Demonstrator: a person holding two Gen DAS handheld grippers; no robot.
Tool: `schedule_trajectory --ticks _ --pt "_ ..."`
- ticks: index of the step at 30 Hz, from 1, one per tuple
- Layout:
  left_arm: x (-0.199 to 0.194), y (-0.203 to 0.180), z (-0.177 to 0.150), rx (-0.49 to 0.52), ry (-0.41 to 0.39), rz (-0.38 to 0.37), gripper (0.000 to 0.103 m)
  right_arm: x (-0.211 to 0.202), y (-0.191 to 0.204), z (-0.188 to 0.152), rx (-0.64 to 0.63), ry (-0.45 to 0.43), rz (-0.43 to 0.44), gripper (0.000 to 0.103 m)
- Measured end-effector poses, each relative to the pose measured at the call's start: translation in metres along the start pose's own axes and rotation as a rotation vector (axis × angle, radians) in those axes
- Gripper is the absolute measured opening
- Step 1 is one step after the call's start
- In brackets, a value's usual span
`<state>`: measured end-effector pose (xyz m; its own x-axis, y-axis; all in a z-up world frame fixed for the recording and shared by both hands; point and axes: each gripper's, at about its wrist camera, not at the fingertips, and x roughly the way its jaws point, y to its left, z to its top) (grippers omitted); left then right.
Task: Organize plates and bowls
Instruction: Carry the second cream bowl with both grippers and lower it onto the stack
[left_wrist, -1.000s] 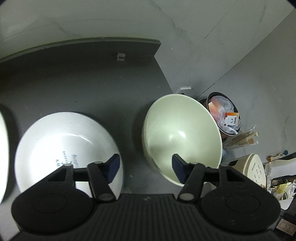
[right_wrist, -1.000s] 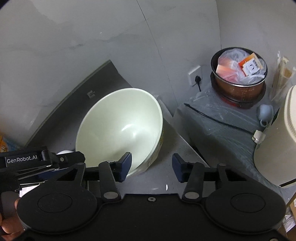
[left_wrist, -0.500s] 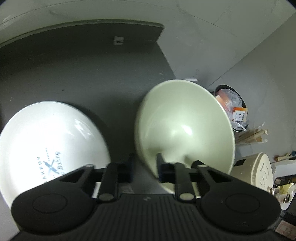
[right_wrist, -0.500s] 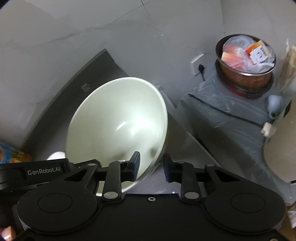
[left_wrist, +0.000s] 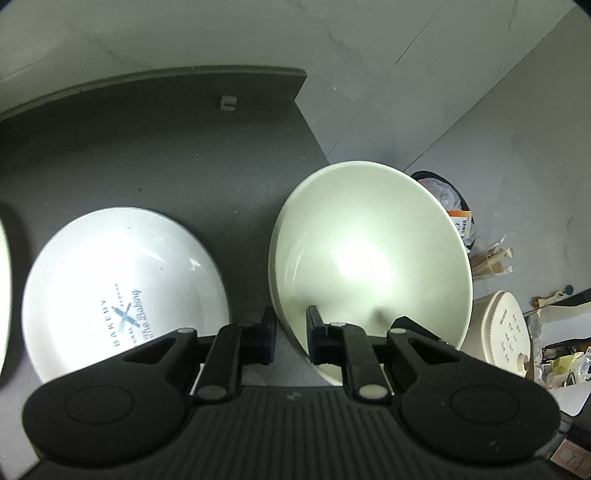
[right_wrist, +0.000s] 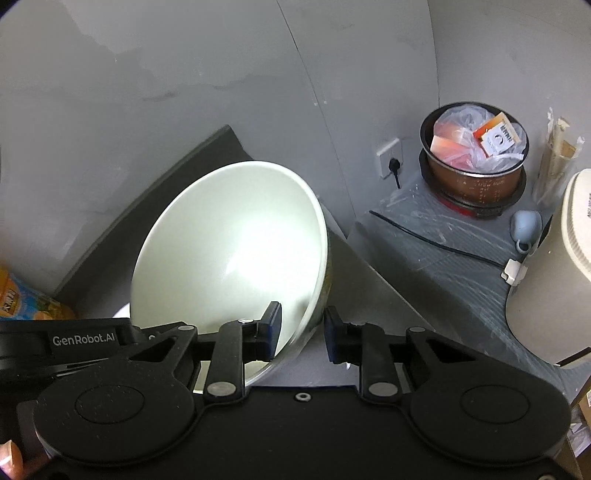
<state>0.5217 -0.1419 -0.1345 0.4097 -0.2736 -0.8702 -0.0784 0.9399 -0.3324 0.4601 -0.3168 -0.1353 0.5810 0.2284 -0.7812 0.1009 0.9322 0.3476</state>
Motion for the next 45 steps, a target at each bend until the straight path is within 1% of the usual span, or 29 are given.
schedule_trajectory --ticks 10,17,25,31,39,45 --pt "-0.039 0.012 -0.015 0.019 -0.03 -0.036 0.015 -0.038 0.018 -0.016 -0.017 -0.058 -0.002 0.024" --pt "-0.067 0.021 -0.033 0.044 -0.055 -0.05 0.015 -0.06 0.026 -0.031 -0.008 -0.08 0.002 0.024" --pt "-0.092 0.032 -0.053 0.047 -0.065 -0.069 0.015 -0.082 0.036 -0.053 -0.007 -0.11 0.002 0.024" --pt "-0.109 0.041 -0.07 0.044 -0.054 -0.081 0.015 -0.096 0.04 -0.066 0.003 -0.111 0.011 0.024" --pt "-0.131 0.053 -0.087 0.075 -0.068 -0.089 0.016 -0.113 0.05 -0.087 0.012 -0.111 0.022 0.025" --pt "-0.136 0.066 -0.098 0.073 -0.055 -0.1 0.016 -0.12 0.056 -0.104 0.011 -0.1 0.018 0.025"
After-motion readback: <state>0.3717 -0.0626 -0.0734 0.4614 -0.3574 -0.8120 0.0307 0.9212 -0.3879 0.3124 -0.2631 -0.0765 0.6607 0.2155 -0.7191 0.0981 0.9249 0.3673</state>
